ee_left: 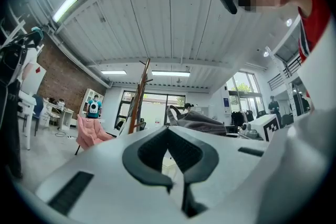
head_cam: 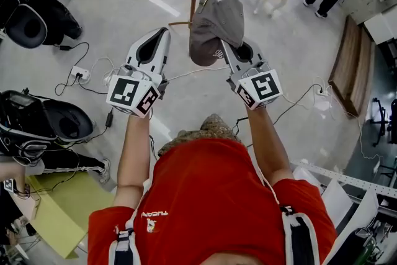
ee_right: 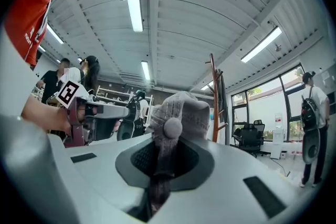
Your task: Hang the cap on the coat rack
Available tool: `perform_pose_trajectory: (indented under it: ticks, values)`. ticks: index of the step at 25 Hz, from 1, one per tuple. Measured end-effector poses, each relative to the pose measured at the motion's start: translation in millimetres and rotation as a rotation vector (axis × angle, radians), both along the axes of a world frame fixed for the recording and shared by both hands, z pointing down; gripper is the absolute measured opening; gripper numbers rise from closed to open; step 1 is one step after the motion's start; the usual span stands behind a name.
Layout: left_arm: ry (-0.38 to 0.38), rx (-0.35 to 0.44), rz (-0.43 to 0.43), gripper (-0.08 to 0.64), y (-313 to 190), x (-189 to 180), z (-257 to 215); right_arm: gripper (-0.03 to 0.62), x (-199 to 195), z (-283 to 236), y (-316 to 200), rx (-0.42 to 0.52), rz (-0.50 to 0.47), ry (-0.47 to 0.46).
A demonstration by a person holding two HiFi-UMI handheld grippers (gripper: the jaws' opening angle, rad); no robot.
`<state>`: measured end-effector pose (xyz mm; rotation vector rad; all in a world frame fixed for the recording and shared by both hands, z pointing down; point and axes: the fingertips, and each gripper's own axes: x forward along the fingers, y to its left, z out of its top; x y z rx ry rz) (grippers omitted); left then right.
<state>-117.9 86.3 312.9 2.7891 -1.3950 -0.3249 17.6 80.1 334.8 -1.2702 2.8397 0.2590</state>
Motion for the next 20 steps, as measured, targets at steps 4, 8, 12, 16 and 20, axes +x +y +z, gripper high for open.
perform_pose_trajectory:
  ticks: [4, 8, 12, 16, 20]
  values:
    - [-0.011, -0.012, 0.002, 0.008, -22, -11, 1, 0.038, -12, -1, -24, 0.002, 0.006, 0.031]
    - [-0.015, -0.023, -0.012, 0.008, -58, -20, 4, 0.038, -21, 6, -63, 0.001, 0.005, 0.056]
    - [-0.029, -0.028, -0.029, 0.008, -93, -21, 11, 0.038, -23, 20, -106, -0.002, 0.005, 0.061]
    - [-0.039, -0.05, -0.046, 0.008, -142, -17, 18, 0.038, -21, 32, -158, -0.006, 0.009, 0.085]
    - [-0.04, -0.072, -0.065, 0.008, -202, -15, 22, 0.038, -22, 44, -218, -0.019, 0.0, 0.112]
